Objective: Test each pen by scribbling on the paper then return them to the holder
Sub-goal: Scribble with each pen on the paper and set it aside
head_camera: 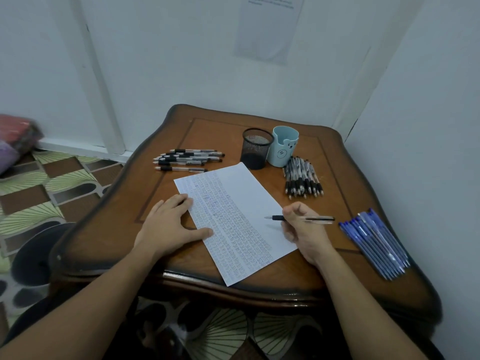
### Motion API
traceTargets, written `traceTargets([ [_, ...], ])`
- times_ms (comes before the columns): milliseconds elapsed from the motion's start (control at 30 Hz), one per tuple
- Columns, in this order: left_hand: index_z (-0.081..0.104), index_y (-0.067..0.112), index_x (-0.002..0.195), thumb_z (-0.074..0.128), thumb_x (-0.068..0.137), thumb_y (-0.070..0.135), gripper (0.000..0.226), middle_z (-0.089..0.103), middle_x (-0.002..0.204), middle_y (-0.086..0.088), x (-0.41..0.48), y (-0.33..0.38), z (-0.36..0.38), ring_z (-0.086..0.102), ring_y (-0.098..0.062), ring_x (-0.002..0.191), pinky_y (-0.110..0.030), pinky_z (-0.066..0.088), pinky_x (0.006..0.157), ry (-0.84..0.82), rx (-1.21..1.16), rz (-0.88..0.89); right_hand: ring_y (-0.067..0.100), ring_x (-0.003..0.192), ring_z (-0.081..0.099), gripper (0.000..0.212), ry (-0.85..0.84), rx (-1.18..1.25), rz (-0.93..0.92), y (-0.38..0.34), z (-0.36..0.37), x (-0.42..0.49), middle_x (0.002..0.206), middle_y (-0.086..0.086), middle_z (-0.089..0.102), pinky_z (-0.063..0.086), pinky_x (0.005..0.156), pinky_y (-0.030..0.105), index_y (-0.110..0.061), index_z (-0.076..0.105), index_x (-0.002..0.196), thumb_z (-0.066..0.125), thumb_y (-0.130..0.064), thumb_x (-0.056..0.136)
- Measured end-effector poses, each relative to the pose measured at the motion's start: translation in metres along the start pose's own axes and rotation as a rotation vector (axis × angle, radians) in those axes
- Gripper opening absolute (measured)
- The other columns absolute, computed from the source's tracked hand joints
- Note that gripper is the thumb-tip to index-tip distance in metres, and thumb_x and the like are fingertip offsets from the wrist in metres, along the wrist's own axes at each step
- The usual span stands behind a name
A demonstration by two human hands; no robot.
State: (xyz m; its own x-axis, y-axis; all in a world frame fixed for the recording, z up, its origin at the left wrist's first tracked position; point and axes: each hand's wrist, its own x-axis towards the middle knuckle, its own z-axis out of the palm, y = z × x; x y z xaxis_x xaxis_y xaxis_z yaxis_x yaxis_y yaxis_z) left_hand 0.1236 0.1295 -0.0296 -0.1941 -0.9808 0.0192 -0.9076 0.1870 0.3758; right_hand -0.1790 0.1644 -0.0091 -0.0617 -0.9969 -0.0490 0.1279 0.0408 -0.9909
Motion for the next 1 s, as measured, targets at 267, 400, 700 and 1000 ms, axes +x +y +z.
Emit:
traceTargets([
  [267, 0.033, 0.023, 0.149, 0.034, 0.05, 0.097, 0.123, 0.023, 0.158, 0.01, -0.001, 0.002, 0.0, 0.017, -0.007, 0.144, -0.035, 0.004, 0.12, 0.01, -0.008, -0.001, 0.004, 0.053, 0.059, 0.02, -0.076, -0.312, -0.091, 0.006, 0.006, -0.008, 0.06, -0.004, 0.067, 0.043, 0.051, 0.013, -0.003, 0.057, 0.076, 0.071, -0.009, 0.089],
  [400, 0.033, 0.024, 0.149, 0.035, 0.051, 0.096, 0.122, 0.024, 0.158, 0.009, -0.002, 0.002, -0.001, 0.018, -0.009, 0.144, -0.036, 0.005, 0.12, -0.001, -0.002, -0.004, 0.002, 0.044, 0.055, 0.04, -0.019, -0.392, -0.118, 0.01, 0.002, -0.009, 0.045, -0.008, 0.055, 0.041, 0.049, 0.015, -0.008, 0.048, 0.056, 0.075, -0.003, 0.085],
  [700, 0.034, 0.023, 0.149, 0.035, 0.051, 0.096, 0.122, 0.024, 0.158, 0.009, -0.003, 0.004, -0.003, 0.018, -0.01, 0.144, -0.036, 0.005, 0.12, 0.0, 0.005, -0.003, 0.007, 0.04, 0.044, 0.041, -0.013, -0.411, -0.134, 0.017, 0.005, -0.014, 0.046, -0.006, 0.032, 0.041, 0.055, 0.035, -0.022, 0.036, 0.046, 0.066, -0.007, 0.071],
  [1000, 0.035, 0.023, 0.149, 0.04, 0.053, 0.093, 0.118, 0.025, 0.158, 0.008, -0.006, 0.008, -0.005, 0.021, -0.012, 0.143, -0.036, 0.008, 0.119, -0.004, -0.007, -0.005, 0.001, 0.038, 0.044, 0.046, 0.015, -0.455, -0.158, 0.017, 0.005, -0.016, 0.048, -0.002, 0.03, 0.036, 0.053, 0.027, -0.011, 0.035, 0.052, 0.064, 0.011, 0.079],
])
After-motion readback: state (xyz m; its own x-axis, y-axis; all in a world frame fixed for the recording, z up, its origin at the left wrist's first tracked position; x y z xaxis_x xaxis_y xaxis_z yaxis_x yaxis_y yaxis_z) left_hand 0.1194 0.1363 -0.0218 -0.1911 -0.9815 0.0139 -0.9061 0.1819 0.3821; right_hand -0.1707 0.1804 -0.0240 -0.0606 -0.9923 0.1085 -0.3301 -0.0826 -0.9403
